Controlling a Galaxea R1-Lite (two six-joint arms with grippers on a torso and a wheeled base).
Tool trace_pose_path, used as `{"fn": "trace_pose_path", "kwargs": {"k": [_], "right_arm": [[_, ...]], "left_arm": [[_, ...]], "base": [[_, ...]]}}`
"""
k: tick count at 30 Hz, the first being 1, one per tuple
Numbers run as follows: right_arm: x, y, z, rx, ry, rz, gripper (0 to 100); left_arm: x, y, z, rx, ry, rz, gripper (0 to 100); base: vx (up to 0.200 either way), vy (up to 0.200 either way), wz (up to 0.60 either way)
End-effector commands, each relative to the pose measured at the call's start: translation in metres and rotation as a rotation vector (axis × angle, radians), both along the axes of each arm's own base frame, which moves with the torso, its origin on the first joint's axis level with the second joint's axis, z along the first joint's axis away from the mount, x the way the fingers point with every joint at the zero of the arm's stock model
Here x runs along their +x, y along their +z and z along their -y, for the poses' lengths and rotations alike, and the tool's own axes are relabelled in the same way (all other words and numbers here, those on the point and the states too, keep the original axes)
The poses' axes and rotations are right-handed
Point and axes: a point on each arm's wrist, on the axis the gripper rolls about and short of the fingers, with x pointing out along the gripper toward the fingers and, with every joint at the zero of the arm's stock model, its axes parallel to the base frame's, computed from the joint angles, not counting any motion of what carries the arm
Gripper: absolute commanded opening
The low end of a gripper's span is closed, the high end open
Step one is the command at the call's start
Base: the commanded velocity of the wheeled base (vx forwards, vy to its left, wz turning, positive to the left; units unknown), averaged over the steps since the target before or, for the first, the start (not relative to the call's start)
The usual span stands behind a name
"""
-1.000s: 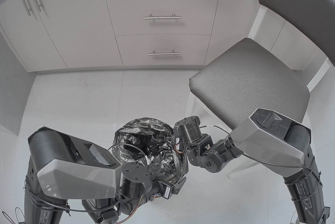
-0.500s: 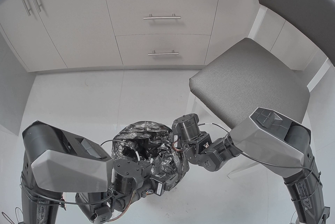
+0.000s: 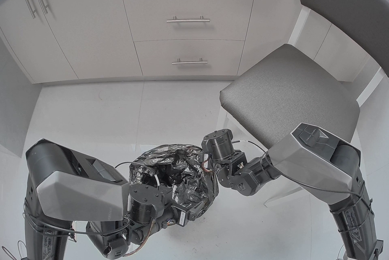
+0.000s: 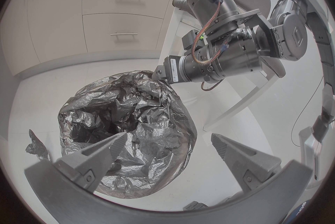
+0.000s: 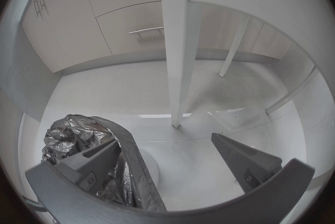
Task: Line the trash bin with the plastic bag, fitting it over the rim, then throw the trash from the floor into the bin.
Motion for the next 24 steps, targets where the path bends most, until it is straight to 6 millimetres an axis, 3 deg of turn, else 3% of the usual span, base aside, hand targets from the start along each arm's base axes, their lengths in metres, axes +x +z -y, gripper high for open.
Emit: {"fn": "trace_pose_path", "kwargs": {"k": [1, 9, 16, 21, 24], "right_arm": [[0.003, -0.019, 0.001, -0.021, -0.005, -0.024, 100], [0.013, -0.031, 0.002, -0.028, -0.017, -0.027, 100], [0.018, -0.028, 0.003, -0.024, -0.022, -0.017, 100], [0.014, -0.001, 0.007, 0.000, -0.023, 0.012, 100], [0.002, 0.023, 0.006, 0.014, -0.004, 0.029, 100]], "left_arm": [[0.001, -0.001, -0.002, 0.003, 0.009, -0.003, 100], [-0.002, 0.004, -0.011, 0.006, 0.019, -0.010, 100], [0.001, 0.008, -0.013, 0.000, 0.031, 0.001, 100], [0.010, 0.023, -0.024, -0.028, 0.078, 0.041, 100], [0.020, 0.041, -0.038, -0.049, 0.127, 0.101, 100]], "base": [[0.000, 0.000, 0.00], [0.000, 0.000, 0.00], [0.000, 0.000, 0.00], [0.000, 0.000, 0.00], [0.000, 0.000, 0.00]]}}
